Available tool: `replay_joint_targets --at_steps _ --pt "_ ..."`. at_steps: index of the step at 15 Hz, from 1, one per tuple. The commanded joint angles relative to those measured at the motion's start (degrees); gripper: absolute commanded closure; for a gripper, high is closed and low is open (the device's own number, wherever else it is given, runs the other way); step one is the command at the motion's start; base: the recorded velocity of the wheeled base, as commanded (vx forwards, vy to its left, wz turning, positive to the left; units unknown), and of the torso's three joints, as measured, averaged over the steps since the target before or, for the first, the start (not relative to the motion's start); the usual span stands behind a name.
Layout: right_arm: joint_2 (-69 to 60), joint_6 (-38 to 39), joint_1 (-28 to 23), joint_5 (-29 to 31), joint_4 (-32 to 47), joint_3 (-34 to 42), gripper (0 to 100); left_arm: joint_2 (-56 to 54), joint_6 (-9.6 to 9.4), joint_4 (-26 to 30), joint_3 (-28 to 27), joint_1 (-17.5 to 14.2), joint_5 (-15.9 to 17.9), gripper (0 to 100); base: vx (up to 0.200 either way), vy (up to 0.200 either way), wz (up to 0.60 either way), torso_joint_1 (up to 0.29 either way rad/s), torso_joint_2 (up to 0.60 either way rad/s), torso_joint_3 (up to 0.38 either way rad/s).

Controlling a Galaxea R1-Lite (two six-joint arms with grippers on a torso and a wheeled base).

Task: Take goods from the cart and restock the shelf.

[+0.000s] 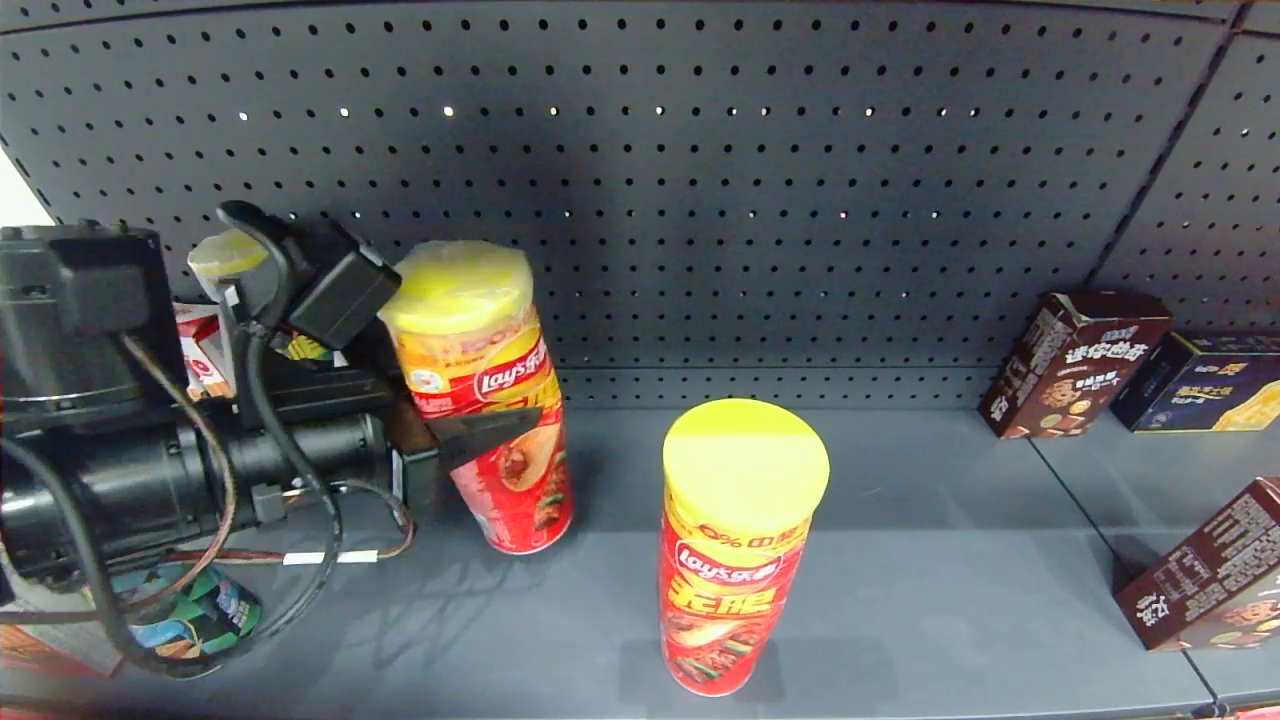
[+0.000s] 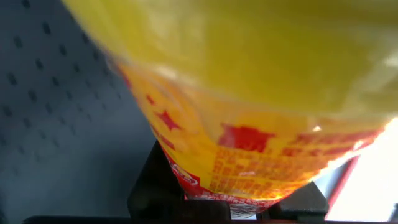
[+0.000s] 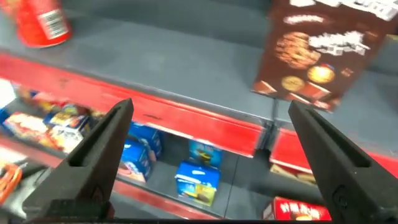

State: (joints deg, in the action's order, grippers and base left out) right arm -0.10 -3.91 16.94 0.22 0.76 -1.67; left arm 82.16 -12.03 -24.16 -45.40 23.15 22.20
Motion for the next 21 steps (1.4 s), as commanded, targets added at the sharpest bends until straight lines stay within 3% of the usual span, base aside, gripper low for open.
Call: replay_joint_targets --at_steps 1,6,8,12,14,16,21 --pt "0.1 1.19 0.02 1.36 0.04 0.26 0 7.84 -3.52 -0.36 -5.05 0.05 -0.31 100 0.0 0.0 0.0 0.0 0.0 0.0" --pt "0.1 1.98 0.02 1.89 -0.67 1.67 0 14.34 -3.0 -0.01 -13.4 1.37 -1.81 100 0.0 0.0 0.0 0.0 0.0 0.0" --pt "0.1 2.07 0.02 1.89 -0.67 1.67 0 15.13 -1.06 -0.27 -15.07 1.46 -1.11 100 0.0 0.0 0.0 0.0 0.0 0.0" --pt "0.1 2.07 0.02 1.8 -0.67 1.67 0 16.89 -1.33 -0.54 -17.0 1.55 5.84 100 0.0 0.0 0.0 0.0 0.0 0.0" --pt "0.1 2.07 0.02 1.8 -0.67 1.67 0 17.94 -1.94 -0.62 -17.44 1.46 6.89 100 0.0 0.0 0.0 0.0 0.0 0.0" --pt "0.1 2.16 0.02 1.71 -0.76 1.67 0 17.94 -1.85 -0.54 -17.97 1.46 11.02 100 0.0 0.0 0.0 0.0 0.0 0.0" --pt "0.1 2.95 0.02 1.71 -0.67 1.67 0 17.85 -1.94 -0.27 -17.97 1.28 11.11 100 0.0 0.0 0.0 0.0 0.0 0.0"
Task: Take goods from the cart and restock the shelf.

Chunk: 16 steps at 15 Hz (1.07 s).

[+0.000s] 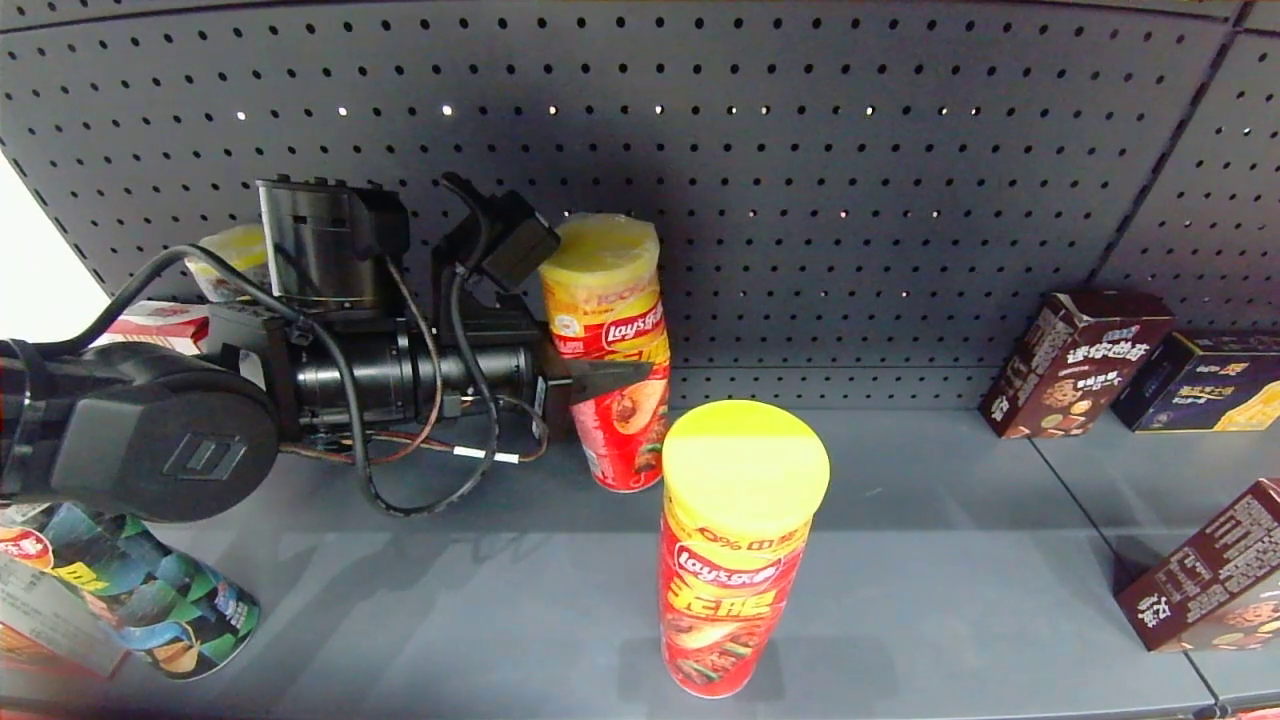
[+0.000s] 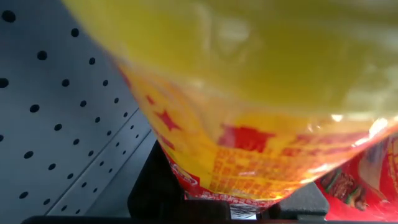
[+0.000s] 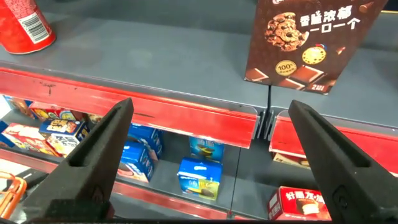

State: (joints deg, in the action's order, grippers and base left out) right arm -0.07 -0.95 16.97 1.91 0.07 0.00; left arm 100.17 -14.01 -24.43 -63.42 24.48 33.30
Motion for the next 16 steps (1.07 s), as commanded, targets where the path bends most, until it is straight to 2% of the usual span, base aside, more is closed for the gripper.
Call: replay_joint_targets --at_steps 1,8,11,14,16 --pt "0.07 -0.02 -0.01 0.02 0.01 0.0 0 -0.15 0.03 0.0 0.05 -0.05 0.01 100 0.0 0.0 0.0 0.0 0.0 0.0" --pt "0.07 -0.02 -0.01 0.02 0.01 0.0 0 0.73 0.03 0.26 -1.36 1.27 0.45 100 0.0 0.0 0.0 0.0 0.0 0.0" --pt "0.07 -0.02 -0.01 0.02 0.01 0.0 0 2.49 0.56 0.44 -2.68 -1.89 2.12 100 0.0 0.0 0.0 0.0 0.0 0.0" --pt "0.07 -0.02 -0.01 0.02 0.01 0.0 0 5.21 0.74 1.05 -6.9 -2.24 2.64 100 0.0 0.0 0.0 0.0 0.0 0.0" --pt "0.07 -0.02 -0.01 0.02 0.01 0.0 0 5.74 0.56 4.22 -8.92 -1.89 3.43 100 0.0 0.0 0.0 0.0 0.0 0.0"
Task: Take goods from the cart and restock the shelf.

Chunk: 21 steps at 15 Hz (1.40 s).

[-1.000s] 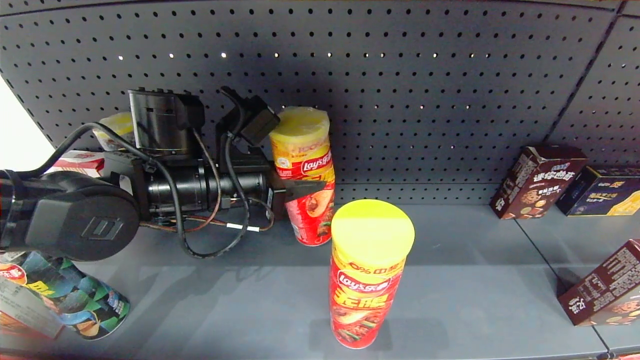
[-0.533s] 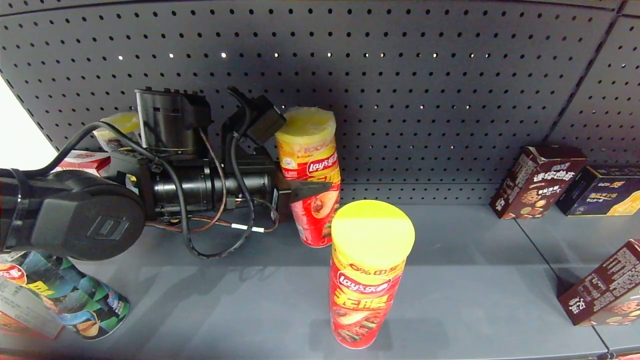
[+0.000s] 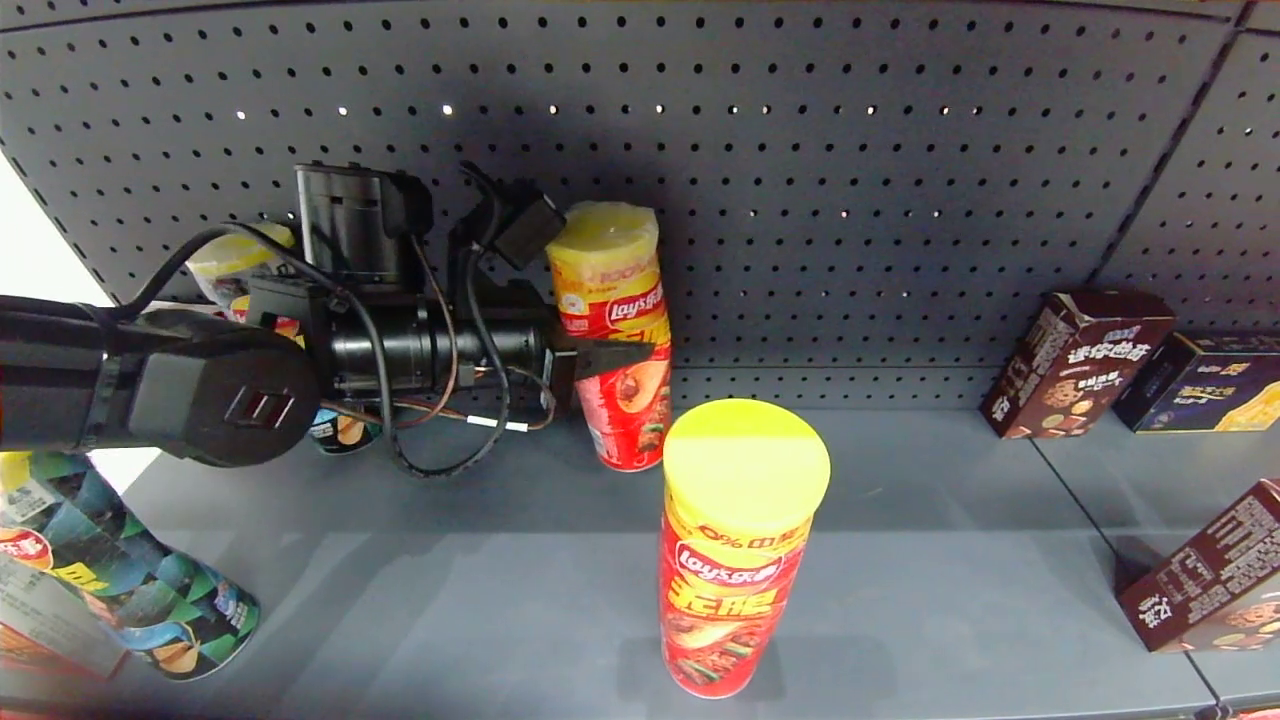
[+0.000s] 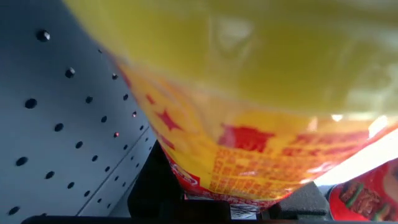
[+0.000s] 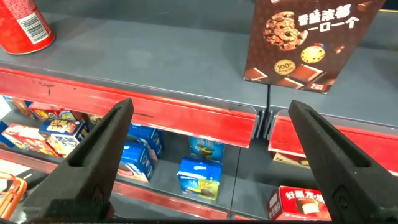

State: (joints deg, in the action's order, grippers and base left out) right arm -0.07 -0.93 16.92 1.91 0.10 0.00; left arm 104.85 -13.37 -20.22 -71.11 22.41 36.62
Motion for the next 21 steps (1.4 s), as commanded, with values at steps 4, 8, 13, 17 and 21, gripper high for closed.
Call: replay_joint_targets --at_steps 4,8,13,17,21 --pt "0.07 -0.04 0.04 0.02 -0.01 0.0 0 3.34 -1.66 3.7 -3.42 1.32 0.82 100 0.0 0.0 0.0 0.0 0.0 0.0" --pt "0.07 -0.04 0.13 0.02 -0.01 0.0 0 4.92 -1.83 3.7 -4.48 2.64 0.73 100 0.0 0.0 0.0 0.0 0.0 0.0" --pt "0.07 -0.04 0.04 0.02 -0.01 0.0 0 8.44 -1.92 3.79 -8.78 3.52 0.73 100 0.0 0.0 0.0 0.0 0.0 0.0" --pt "0.07 -0.04 0.04 0.02 -0.01 0.0 0 8.79 -2.97 3.79 -8.96 3.96 0.73 100 0.0 0.0 0.0 0.0 0.0 0.0" --pt "0.07 -0.04 0.04 0.02 -0.01 0.0 0 8.7 -3.77 3.79 -8.26 3.61 0.65 100 0.0 0.0 0.0 0.0 0.0 0.0"
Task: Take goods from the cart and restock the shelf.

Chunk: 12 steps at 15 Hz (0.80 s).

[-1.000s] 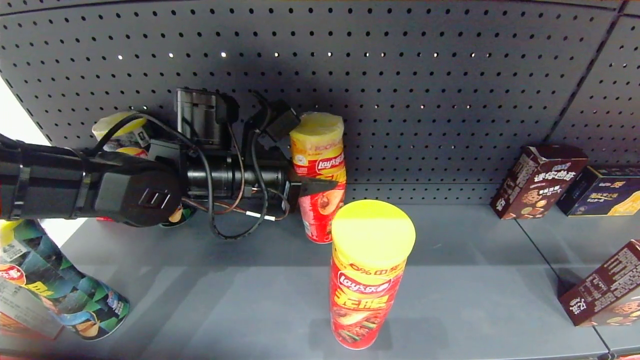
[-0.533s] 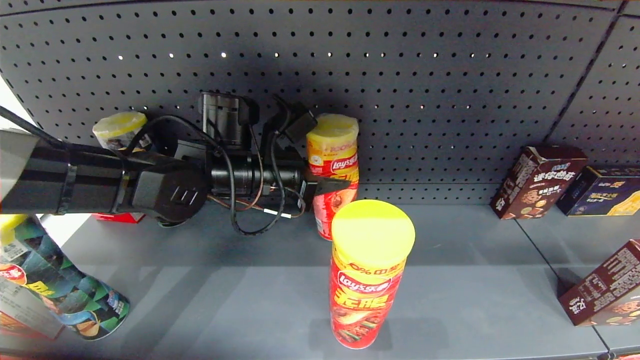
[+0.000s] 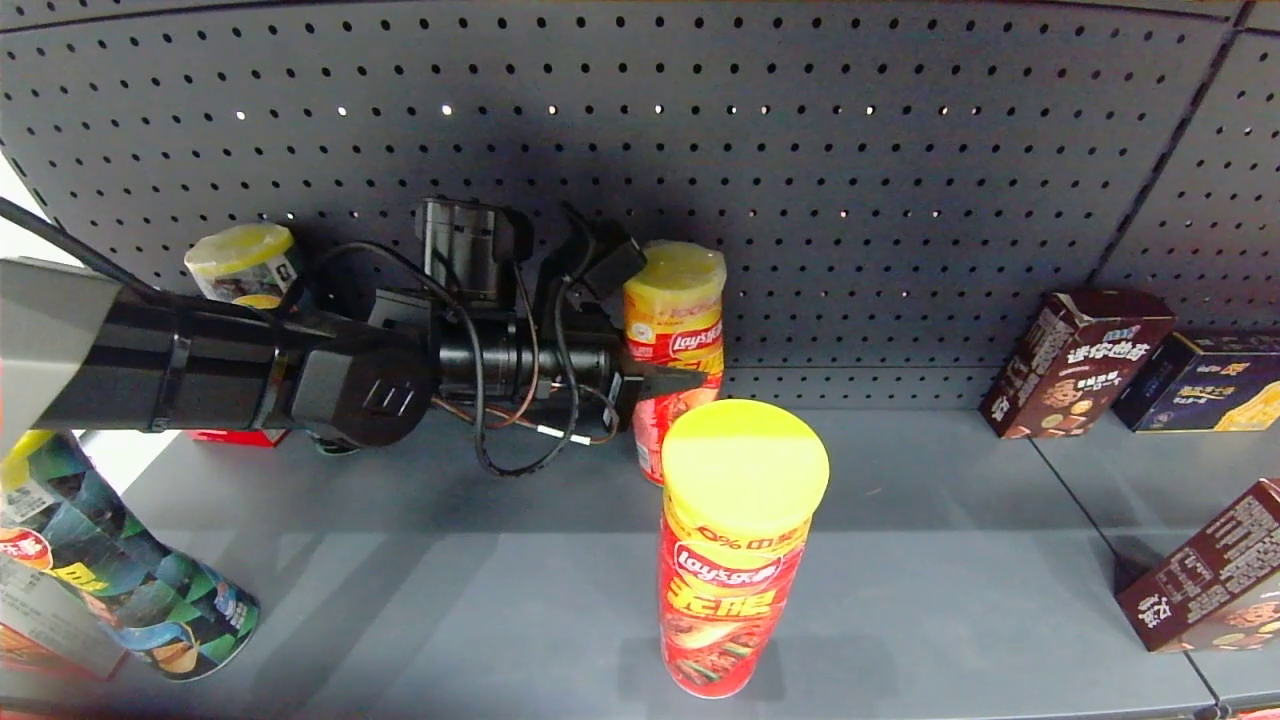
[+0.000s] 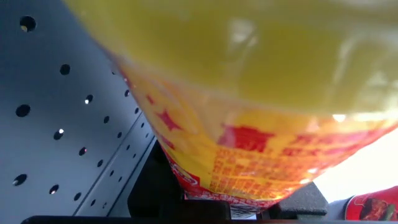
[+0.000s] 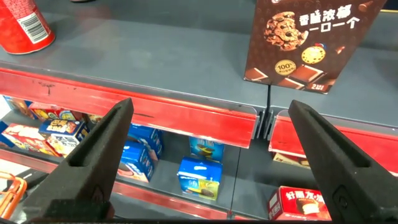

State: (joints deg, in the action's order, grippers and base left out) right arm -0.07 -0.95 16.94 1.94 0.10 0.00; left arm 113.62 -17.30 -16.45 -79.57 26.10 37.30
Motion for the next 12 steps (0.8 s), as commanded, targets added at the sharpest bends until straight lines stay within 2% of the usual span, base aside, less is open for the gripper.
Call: replay_joint_targets --at_steps 1,2,3,8,10,12 --pt "0.07 -0.02 0.02 0.0 -0.01 0.0 0 -0.06 -0.28 -0.08 0.29 -0.08 -0.04 100 0.0 0.0 0.0 0.0 0.0 0.0" --pt "0.07 -0.02 0.02 0.0 -0.01 0.0 0 -0.06 -1.77 -0.08 0.82 -0.08 -0.13 100 0.0 0.0 0.0 0.0 0.0 0.0" --pt "0.07 -0.02 0.02 0.0 -0.01 0.0 0 -0.06 -2.56 -0.08 1.43 -0.08 -0.13 0 0.0 0.0 0.0 0.0 0.0 0.0" --pt "0.07 -0.02 0.02 0.0 -0.01 0.0 0 -2.35 -3.18 -0.61 4.25 -0.26 -1.36 0 0.0 0.0 0.0 0.0 0.0 0.0" --pt "0.07 -0.02 0.02 0.0 -0.01 0.0 0 -5.6 -3.18 -0.87 8.03 -0.35 -5.14 0 0.0 0.0 0.0 0.0 0.0 0.0" --pt "0.07 -0.02 0.02 0.0 -0.01 0.0 0 -8.32 -3.27 -1.22 12.33 -0.35 -10.94 0 0.0 0.0 0.0 0.0 0.0 0.0"
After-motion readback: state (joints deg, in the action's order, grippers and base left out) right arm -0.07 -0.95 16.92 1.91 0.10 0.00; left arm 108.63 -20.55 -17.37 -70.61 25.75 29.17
